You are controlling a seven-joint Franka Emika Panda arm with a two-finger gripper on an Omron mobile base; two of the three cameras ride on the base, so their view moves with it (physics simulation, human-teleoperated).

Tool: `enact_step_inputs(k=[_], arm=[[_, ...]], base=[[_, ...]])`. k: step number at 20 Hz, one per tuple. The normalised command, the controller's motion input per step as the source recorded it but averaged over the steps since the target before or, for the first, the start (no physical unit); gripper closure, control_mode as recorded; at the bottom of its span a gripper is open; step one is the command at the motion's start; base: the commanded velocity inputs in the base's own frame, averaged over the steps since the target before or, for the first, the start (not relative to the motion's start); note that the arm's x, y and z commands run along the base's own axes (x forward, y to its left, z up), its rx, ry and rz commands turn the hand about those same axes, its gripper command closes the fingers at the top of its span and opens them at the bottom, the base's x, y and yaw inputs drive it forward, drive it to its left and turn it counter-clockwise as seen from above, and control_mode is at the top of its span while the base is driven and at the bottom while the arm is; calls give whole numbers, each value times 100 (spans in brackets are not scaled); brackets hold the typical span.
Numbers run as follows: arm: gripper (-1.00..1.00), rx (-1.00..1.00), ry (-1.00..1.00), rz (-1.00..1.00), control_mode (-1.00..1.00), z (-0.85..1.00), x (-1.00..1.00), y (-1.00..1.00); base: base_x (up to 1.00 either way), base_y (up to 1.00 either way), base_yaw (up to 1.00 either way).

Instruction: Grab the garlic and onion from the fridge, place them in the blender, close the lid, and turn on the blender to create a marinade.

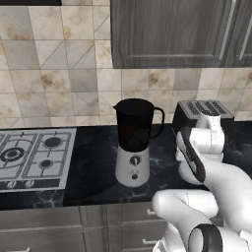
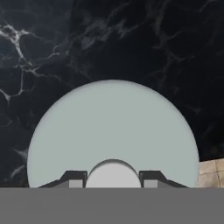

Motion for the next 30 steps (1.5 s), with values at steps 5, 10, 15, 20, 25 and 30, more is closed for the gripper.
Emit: enact_step_inputs(k=[5, 10, 15, 20, 25, 30], arm=[[100, 1, -16, -13, -100, 100, -78, -7], [100, 0, -17, -12, -100, 100, -63, 9], [100, 0, -12, -7, -100, 100, -43, 20], [100, 0, -3, -3, -100, 100, -7, 29], [100, 0, 0, 0, -100, 100, 0, 43], [100, 0, 0, 1, -100, 85, 1, 65]], base=[[0, 0, 0], [0, 0, 0], [0, 0, 0], [0, 0, 0], [0, 0, 0], [0, 0, 0]])
